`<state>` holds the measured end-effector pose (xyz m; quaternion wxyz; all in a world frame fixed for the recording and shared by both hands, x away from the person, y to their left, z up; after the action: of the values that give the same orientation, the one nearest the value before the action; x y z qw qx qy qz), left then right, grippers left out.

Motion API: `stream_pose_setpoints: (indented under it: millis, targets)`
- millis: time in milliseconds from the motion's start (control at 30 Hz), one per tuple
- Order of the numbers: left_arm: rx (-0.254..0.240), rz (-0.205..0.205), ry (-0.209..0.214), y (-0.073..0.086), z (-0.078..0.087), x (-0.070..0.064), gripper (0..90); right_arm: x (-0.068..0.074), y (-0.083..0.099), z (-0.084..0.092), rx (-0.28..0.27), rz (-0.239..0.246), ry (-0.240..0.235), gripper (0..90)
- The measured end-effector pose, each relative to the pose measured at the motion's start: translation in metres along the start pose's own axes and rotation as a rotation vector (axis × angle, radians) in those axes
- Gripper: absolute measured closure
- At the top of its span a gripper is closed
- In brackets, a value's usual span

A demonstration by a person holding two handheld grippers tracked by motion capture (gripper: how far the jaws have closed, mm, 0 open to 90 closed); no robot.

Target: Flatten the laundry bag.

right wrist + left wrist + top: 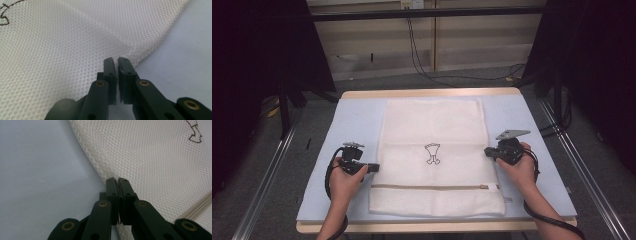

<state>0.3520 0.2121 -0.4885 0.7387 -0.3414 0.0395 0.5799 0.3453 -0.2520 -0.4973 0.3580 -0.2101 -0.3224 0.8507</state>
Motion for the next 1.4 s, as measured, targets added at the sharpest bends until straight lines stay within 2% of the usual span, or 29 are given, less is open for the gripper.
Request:
stream_pose_setpoints:
  millis: [67, 167, 200, 233, 300, 333, 400, 467, 567, 600, 633, 733, 800, 867, 1100, 1167, 1400]
  targets:
    - [-0.009, 0.002, -0.013, -0.001, 0.002, 0.003, 88.3, 0.003, -0.003, -0.001, 0.004, 0.014, 0.005, 85.7]
    - [-0.01, 0.015, 0.001, -0.001, 0.003, 0.006, 88.3, 0.006, -0.005, -0.003, -0.005, 0.027, 0.0, 85.6]
    - [-0.018, 0.023, 0.003, 0.0, 0.002, 0.006, 88.3, 0.007, -0.005, -0.002, 0.002, 0.022, -0.005, 85.5]
    - [-0.005, 0.006, 0.002, 0.0, 0.003, 0.008, 88.3, 0.007, -0.004, -0.002, -0.001, 0.022, -0.004, 85.2]
    - [-0.012, 0.005, 0.0, 0.0, 0.004, 0.007, 87.8, 0.006, -0.003, -0.003, 0.0, 0.011, -0.006, 82.1]
    - [-0.024, 0.015, 0.002, 0.0, 0.005, 0.006, 87.2, 0.005, -0.002, -0.002, -0.004, 0.015, -0.001, 80.4]
    - [-0.052, -0.02, -0.019, -0.002, 0.01, 0.006, 83.5, 0.006, -0.002, 0.0, -0.009, 0.034, 0.007, 74.6]
    - [-0.072, -0.028, -0.03, -0.004, 0.015, 0.002, 80.7, 0.008, 0.0, 0.006, -0.01, 0.04, 0.013, 71.9]
    - [-0.076, -0.04, -0.018, -0.006, 0.018, -0.003, 76.9, 0.008, 0.003, 0.016, -0.039, 0.048, 0.003, 69.0]
    - [-0.06, -0.042, -0.006, -0.006, 0.019, -0.004, 76.7, 0.008, 0.004, 0.019, -0.042, 0.043, 0.003, 68.7]
    - [-0.068, -0.041, 0.007, -0.006, 0.018, -0.007, 75.8, 0.009, 0.004, 0.022, -0.05, 0.055, 0.0, 71.1]
    - [-0.065, -0.06, 0.058, -0.006, 0.013, -0.017, 72.7, 0.014, 0.007, 0.031, -0.059, 0.07, -0.025, 80.0]
    - [-0.058, -0.097, 0.06, -0.008, 0.009, -0.025, 70.4, 0.018, 0.009, 0.035, -0.072, 0.078, -0.052, 84.6]
    - [-0.039, -0.124, 0.085, -0.01, 0.004, -0.034, 66.5, 0.022, 0.012, 0.039, -0.081, 0.082, -0.072, 88.0]
    - [-0.019, -0.219, 0.132, -0.016, -0.013, -0.074, 60.9, 0.03, 0.024, 0.051, -0.096, 0.1, -0.098, 90.0]
    - [-0.011, -0.242, 0.153, -0.018, -0.019, -0.085, 64.7, 0.032, 0.026, 0.055, -0.1, 0.112, -0.096, 90.0]
    - [0.063, -0.335, 0.207, -0.016, -0.042, -0.122, 65.7, 0.042, 0.03, 0.063, -0.114, 0.122, -0.127, 90.0]
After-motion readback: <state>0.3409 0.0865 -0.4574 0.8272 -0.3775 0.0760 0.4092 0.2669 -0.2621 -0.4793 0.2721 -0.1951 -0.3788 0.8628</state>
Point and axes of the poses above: each handheld gripper's, and its own axes: z roughly backward along the jaws, y roughly out of its underside, x roughly to its left, the point moved 3 cm from there along -z, roughly forward along the jaws, and after that the axes turned 14 degrees about z, right-handed, at the moved point
